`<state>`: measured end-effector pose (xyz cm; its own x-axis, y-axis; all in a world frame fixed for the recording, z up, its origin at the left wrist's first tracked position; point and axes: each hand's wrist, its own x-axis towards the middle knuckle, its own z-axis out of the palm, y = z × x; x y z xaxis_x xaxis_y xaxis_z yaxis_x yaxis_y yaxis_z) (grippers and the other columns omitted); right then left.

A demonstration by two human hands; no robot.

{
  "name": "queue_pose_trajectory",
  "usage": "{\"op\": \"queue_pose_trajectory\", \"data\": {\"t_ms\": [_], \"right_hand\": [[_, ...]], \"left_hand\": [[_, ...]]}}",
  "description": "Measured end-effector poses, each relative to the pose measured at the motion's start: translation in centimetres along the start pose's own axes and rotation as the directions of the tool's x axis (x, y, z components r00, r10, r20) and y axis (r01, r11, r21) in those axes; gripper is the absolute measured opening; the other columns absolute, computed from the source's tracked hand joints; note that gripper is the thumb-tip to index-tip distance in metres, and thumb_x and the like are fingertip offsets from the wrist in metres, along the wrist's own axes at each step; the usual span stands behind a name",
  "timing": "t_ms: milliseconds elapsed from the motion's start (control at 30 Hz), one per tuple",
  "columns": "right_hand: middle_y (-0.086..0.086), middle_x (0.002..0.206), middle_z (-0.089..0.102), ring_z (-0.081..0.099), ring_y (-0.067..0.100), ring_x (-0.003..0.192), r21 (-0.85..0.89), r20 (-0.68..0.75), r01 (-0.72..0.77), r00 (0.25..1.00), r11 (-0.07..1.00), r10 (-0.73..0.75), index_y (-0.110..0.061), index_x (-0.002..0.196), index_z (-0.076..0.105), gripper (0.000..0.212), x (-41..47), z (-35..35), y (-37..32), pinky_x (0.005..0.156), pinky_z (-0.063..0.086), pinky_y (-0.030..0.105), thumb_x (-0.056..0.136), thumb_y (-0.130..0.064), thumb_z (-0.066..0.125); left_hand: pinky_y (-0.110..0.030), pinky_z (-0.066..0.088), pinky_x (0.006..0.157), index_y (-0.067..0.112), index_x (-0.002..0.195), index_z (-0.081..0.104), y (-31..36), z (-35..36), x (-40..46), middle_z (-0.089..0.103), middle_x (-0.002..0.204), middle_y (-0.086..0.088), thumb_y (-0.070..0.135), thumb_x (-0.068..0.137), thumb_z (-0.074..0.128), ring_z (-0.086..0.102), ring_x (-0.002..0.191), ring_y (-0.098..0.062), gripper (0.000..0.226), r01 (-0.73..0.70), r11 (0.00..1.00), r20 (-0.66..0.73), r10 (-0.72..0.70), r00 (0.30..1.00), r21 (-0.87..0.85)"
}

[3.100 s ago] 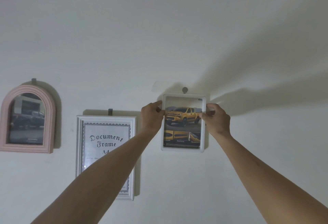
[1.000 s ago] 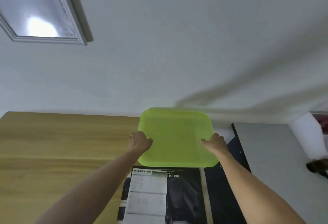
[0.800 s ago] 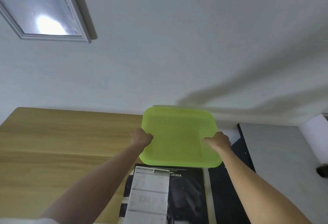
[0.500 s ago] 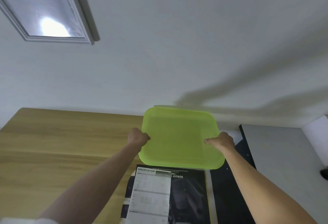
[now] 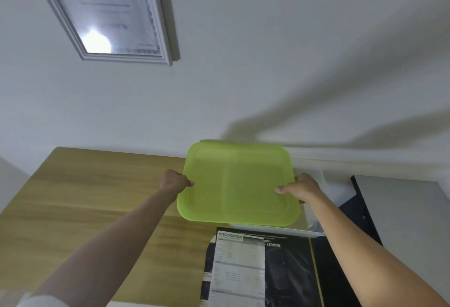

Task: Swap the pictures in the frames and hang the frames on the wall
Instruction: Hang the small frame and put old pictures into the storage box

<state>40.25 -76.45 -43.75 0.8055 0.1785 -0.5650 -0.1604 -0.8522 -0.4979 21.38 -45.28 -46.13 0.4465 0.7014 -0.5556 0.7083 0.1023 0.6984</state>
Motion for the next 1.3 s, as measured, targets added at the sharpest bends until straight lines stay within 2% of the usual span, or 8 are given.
{"op": "queue_pose_trajectory", "data": {"t_ms": [133, 300, 467, 600, 700, 800, 1167, 1300], "right_hand": [[0.007, 0.109, 0.070, 0.068, 0.025, 0.098, 0.053, -0.002, 0.037, 0.999, 0.998, -0.037, -0.010, 0.111, 0.061, 0.075, -2.2, 6.6, -4.9, 0.077, 0.055, 0.032, 0.051, -0.043, 0.092], [0.008, 0.122, 0.062, 0.064, 0.027, 0.106, 0.003, 0.015, 0.113, 0.993, 0.994, -0.113, -0.009, 0.124, 0.055, 0.085, -4.3, 14.8, -10.3, 0.079, 0.055, 0.034, 0.058, -0.055, 0.084], [0.013, 0.133, 0.052, 0.059, 0.031, 0.112, -0.141, 0.007, 0.129, 0.992, 0.981, -0.129, -0.004, 0.133, 0.047, 0.073, -5.2, 21.0, -13.7, 0.073, 0.047, 0.032, 0.081, -0.048, 0.074], [0.014, 0.138, 0.048, 0.055, 0.032, 0.118, -0.177, 0.028, 0.121, 0.993, 0.977, -0.118, -0.007, 0.138, 0.040, 0.070, -5.4, 24.1, -14.4, 0.087, 0.053, 0.039, 0.084, -0.038, 0.073], [0.015, 0.144, 0.040, 0.048, 0.033, 0.128, -0.150, 0.058, 0.105, 0.994, 0.983, -0.097, -0.010, 0.147, 0.032, 0.080, -5.3, 25.7, -14.3, 0.096, 0.048, 0.038, 0.083, -0.029, 0.076], [0.016, 0.149, 0.035, 0.042, 0.033, 0.135, -0.134, 0.070, 0.093, 0.994, 0.987, -0.084, -0.011, 0.153, 0.025, 0.087, -4.9, 26.8, -13.9, 0.104, 0.043, 0.038, 0.083, -0.022, 0.077], [0.017, 0.149, 0.035, 0.036, 0.033, 0.139, -0.203, 0.035, 0.118, 0.993, 0.972, -0.113, -0.011, 0.154, 0.025, 0.082, -4.8, 28.7, -13.4, 0.110, 0.038, 0.041, 0.089, -0.027, 0.072], [0.015, 0.150, 0.035, 0.034, 0.032, 0.141, -0.243, 0.017, 0.176, 0.984, 0.954, -0.177, -0.011, 0.154, 0.026, 0.078, -5.2, 27.7, -13.1, 0.112, 0.037, 0.043, 0.091, -0.032, 0.068]], "left_hand": [[-0.035, 0.044, 0.070, -0.003, 0.078, 0.063, -2.2, -7.0, 2.7, 0.061, 0.083, -0.014, -0.002, 0.072, 0.079, 0.056, 0.079, -0.026, 0.017, -0.008, 1.000, -0.062, 0.007, 0.998, -0.007], [-0.030, 0.040, 0.056, 0.002, 0.071, 0.054, -5.3, -14.2, 5.2, 0.050, 0.070, -0.008, 0.016, 0.064, 0.090, 0.053, 0.068, -0.025, 0.039, 0.015, 1.000, -0.093, -0.016, 0.996, -0.002], [-0.037, 0.048, 0.066, -0.004, 0.093, 0.065, -8.7, -18.4, 8.1, 0.066, 0.096, -0.017, 0.023, 0.057, 0.094, 0.063, 0.092, -0.035, 0.054, 0.059, 0.994, -0.131, -0.047, 0.990, 0.090], [-0.040, 0.051, 0.072, -0.003, 0.097, 0.064, -10.6, -18.9, 9.4, 0.065, 0.101, -0.017, 0.024, 0.060, 0.093, 0.061, 0.097, -0.036, 0.054, 0.095, 0.986, -0.148, -0.075, 0.986, 0.135], [-0.045, 0.055, 0.076, -0.004, 0.092, 0.063, -11.7, -18.7, 10.4, 0.065, 0.102, -0.018, 0.023, 0.058, 0.093, 0.062, 0.096, -0.037, 0.052, 0.112, 0.979, -0.155, -0.085, 0.984, 0.169], [-0.049, 0.054, 0.084, -0.006, 0.103, 0.063, -12.7, -18.4, 11.4, 0.059, 0.115, -0.020, 0.024, 0.060, 0.093, 0.058, 0.104, -0.039, 0.060, 0.131, 0.965, -0.159, -0.096, 0.983, 0.228], [-0.048, 0.047, 0.093, -0.002, 0.119, 0.057, -12.9, -17.7, 11.2, 0.049, 0.131, -0.021, 0.029, 0.072, 0.085, 0.047, 0.122, -0.039, 0.063, 0.123, 0.928, -0.176, -0.064, 0.982, 0.352], [-0.049, 0.041, 0.099, 0.001, 0.128, 0.047, -12.4, -16.8, 9.4, 0.040, 0.136, -0.021, 0.034, 0.076, 0.080, 0.037, 0.127, -0.039, 0.070, 0.090, 0.921, -0.264, 0.014, 0.964, 0.378]]}}
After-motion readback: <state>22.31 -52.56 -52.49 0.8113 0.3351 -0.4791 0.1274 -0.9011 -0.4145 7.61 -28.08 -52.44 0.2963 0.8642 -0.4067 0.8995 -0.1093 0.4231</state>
